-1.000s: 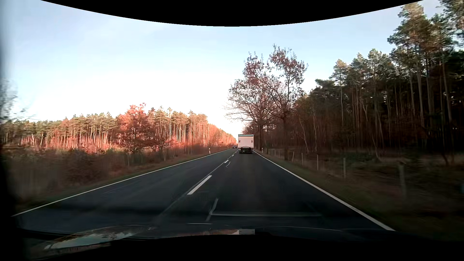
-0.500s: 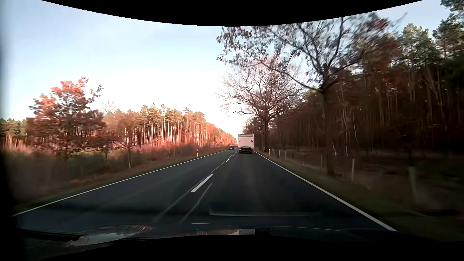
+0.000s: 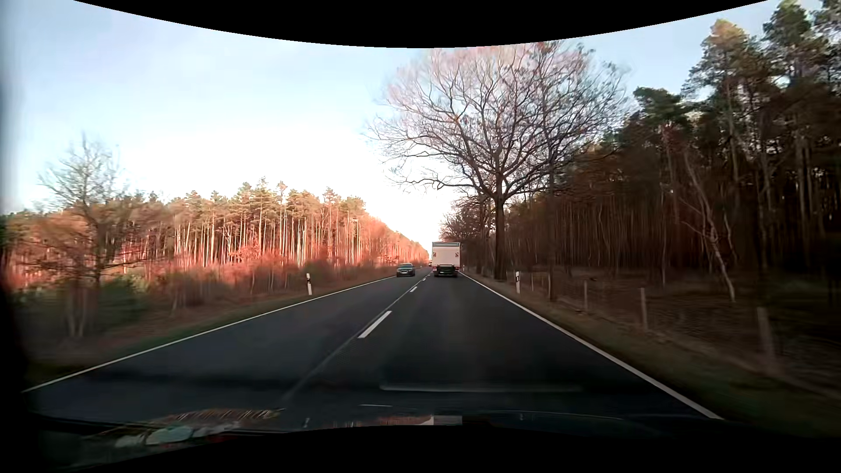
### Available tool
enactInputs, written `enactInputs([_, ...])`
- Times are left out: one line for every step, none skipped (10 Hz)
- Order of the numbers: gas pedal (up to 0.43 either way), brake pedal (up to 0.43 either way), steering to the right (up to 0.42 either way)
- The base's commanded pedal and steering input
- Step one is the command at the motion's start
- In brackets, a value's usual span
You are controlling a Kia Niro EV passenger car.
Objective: Follow the waypoints while adhering to traffic rules and regulations
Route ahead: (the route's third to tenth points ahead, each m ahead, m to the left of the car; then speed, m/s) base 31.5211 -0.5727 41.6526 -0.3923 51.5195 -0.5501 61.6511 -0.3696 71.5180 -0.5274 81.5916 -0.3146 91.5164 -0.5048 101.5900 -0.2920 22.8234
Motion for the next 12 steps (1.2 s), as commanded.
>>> enactInputs([0.157, 0.0, -0.001])
enactInputs([0.157, 0.0, -0.001])
enactInputs([0.157, 0.0, -0.001])
enactInputs([0.157, 0.0, -0.001])
enactInputs([0.157, 0.0, -0.001])
enactInputs([0.157, 0.0, -0.001])
enactInputs([0.157, 0.0, -0.001])
enactInputs([0.157, 0.0, -0.001])
enactInputs([0.157, 0.0, 0.0])
enactInputs([0.157, 0.0, 0.001])
enactInputs([0.157, 0.0, 0.001])
enactInputs([0.157, 0.0, 0.0])
